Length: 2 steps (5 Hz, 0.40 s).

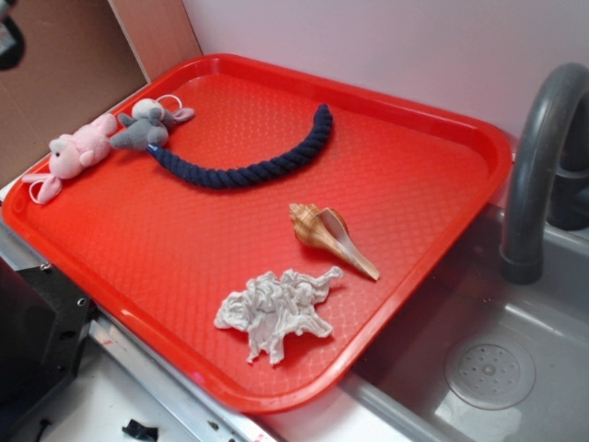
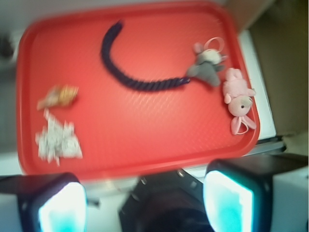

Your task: Grab the white paper.

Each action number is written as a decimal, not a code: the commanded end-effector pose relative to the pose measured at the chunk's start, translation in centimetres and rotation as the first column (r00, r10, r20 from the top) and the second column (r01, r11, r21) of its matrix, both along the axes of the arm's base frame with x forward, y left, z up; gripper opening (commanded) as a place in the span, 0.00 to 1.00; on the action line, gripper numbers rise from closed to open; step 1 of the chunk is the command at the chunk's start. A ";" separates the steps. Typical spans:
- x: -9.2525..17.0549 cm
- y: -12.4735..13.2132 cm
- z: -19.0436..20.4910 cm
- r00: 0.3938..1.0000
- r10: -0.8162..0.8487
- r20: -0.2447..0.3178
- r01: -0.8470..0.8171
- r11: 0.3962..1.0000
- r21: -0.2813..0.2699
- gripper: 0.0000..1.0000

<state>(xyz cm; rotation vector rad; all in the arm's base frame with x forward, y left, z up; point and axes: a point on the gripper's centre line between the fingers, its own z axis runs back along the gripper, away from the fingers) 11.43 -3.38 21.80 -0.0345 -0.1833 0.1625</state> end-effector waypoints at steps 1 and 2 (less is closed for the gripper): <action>2.3 -5.4 -3.6 0.997 0.067 0.025 -0.066 0.996 -0.060 1.00; 3.1 -7.6 -6.1 0.994 0.107 0.010 -0.106 0.992 -0.068 1.00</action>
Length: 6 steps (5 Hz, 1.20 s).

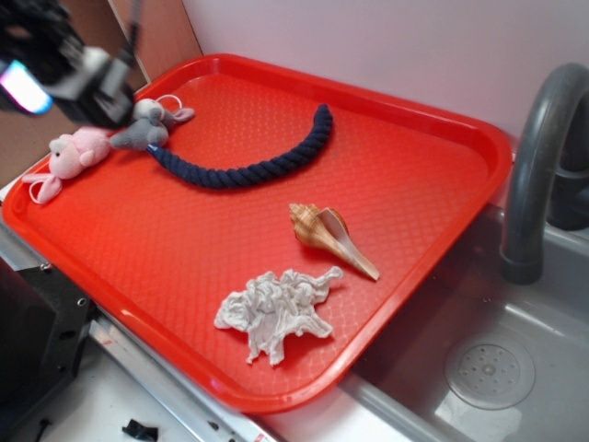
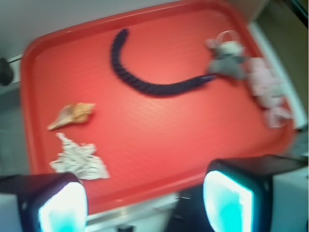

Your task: Grab the white paper.

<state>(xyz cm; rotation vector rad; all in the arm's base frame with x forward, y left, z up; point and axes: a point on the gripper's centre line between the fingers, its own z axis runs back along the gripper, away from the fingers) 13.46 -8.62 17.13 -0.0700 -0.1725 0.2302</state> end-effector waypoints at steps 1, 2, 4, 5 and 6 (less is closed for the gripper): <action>1.7 -4.8 -4.8 0.999 -0.031 -0.037 0.030 0.999 -0.034 1.00; 1.6 -6.4 -8.2 0.990 -0.093 -0.102 0.093 0.996 -0.013 1.00; 1.2 -7.4 -13.8 0.968 -0.142 -0.207 0.151 0.988 0.028 1.00; 1.1 -7.1 -15.3 0.967 -0.132 -0.219 0.145 0.988 0.043 1.00; 1.0 -6.9 -15.9 0.970 -0.107 -0.218 0.126 0.989 0.072 1.00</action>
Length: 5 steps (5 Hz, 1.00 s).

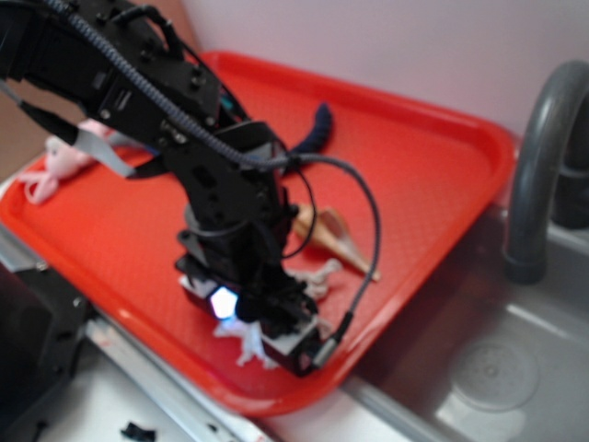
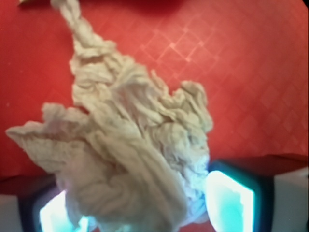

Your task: Grab the white paper.

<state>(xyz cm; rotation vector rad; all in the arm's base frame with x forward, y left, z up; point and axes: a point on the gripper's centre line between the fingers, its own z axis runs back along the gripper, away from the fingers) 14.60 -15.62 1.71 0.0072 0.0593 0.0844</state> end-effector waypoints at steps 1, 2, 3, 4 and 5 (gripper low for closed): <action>-0.2 0.0 -0.5 0.998 0.042 0.037 -0.042 0.999 0.013 0.00; 0.0 -0.1 -0.4 0.996 0.067 0.059 -0.069 0.997 0.027 0.00; 0.5 0.4 0.1 0.994 0.090 0.059 -0.091 0.995 0.028 0.00; 0.9 1.7 1.6 0.988 0.126 0.088 -0.129 0.991 0.027 0.00; 1.7 4.4 6.5 0.988 0.137 0.074 -0.140 0.990 0.032 0.00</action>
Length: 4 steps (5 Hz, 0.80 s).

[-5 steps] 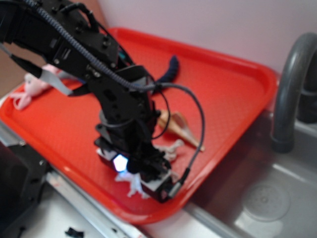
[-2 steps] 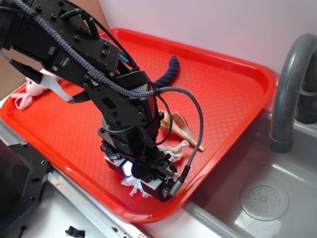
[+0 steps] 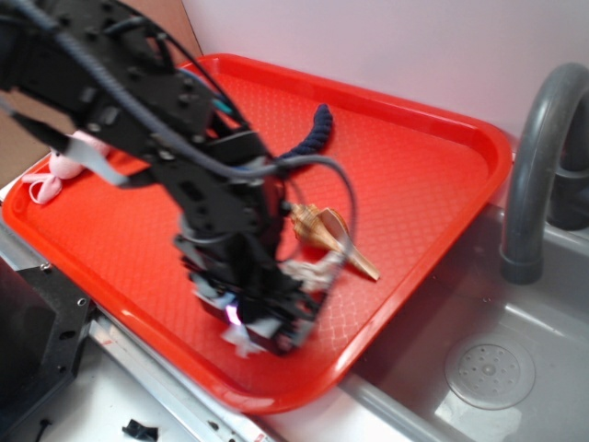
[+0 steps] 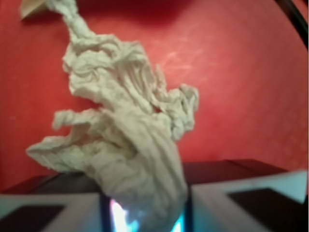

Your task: Grab the white paper.

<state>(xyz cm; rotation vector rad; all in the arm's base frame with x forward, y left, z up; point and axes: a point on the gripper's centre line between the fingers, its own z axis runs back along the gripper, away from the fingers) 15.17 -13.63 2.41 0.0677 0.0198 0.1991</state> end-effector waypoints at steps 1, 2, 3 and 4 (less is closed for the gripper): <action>1.2 5.0 9.5 0.996 0.048 0.075 -0.044 0.998 -0.054 0.00; 0.4 8.3 13.8 0.973 0.147 0.180 -0.132 0.987 -0.091 0.00; -0.6 11.2 17.7 0.944 0.212 0.252 -0.189 0.976 -0.112 0.00; -1.0 12.2 19.0 0.931 0.237 0.277 -0.209 0.970 -0.126 0.00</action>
